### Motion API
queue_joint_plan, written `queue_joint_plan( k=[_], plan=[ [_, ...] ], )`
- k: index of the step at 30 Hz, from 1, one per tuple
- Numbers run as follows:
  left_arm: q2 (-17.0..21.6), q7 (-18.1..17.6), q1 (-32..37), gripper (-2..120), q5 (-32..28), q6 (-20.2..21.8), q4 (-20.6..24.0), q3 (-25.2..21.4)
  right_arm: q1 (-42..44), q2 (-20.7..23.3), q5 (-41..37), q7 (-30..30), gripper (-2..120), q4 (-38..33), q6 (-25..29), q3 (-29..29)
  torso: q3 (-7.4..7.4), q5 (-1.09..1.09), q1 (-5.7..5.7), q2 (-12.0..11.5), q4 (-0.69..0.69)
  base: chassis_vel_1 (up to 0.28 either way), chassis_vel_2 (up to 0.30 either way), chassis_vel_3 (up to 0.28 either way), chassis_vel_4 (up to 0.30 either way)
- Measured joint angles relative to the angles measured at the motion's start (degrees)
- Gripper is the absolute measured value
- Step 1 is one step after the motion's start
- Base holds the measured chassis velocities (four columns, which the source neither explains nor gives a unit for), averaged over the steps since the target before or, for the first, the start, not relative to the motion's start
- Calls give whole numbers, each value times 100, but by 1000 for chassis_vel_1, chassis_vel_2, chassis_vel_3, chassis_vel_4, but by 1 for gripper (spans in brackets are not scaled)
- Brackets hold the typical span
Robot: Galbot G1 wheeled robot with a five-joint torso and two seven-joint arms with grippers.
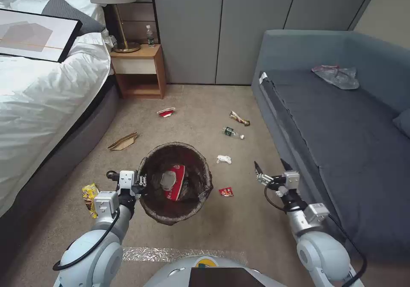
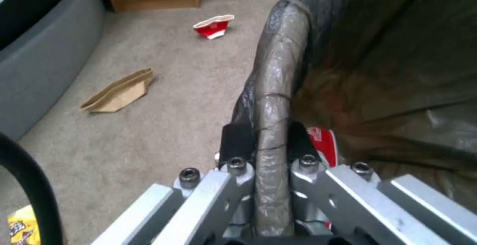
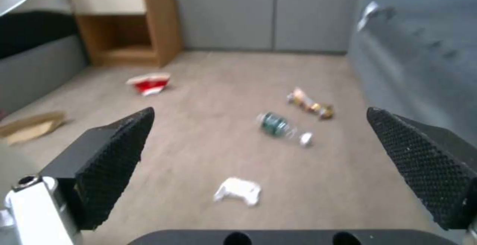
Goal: Pick up the trash bin, then pick up the garbage from the floor and place it into the trash bin.
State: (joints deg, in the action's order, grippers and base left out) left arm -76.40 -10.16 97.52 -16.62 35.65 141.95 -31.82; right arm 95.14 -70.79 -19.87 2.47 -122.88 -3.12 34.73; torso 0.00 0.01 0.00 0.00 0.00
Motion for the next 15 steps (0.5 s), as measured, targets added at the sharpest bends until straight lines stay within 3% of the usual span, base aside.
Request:
queue_joint_plan(
  k=[2,7,10,15],
  plan=[
    [-4,-8,9,2,0,4,20,0,-242,324,-197,30,100,196,-350,-261,0,0,0,0,1,0,0,0,0],
    [-4,-13,8,2,-3,5,32,0,-420,535,-305,38,100,376,-554,-460,0,0,0,0,1,0,0,0,0],
    [8,-22,21,2,-17,8,66,-4,-758,869,-472,65,100,808,-835,-807,0,0,0,0,0,0,0,0,0],
    [22,-34,21,2,-51,15,94,-5,-1016,1060,-557,175,100,1245,-1091,-981,0,0,0,0,0,0,0,0,0]
  ],
)
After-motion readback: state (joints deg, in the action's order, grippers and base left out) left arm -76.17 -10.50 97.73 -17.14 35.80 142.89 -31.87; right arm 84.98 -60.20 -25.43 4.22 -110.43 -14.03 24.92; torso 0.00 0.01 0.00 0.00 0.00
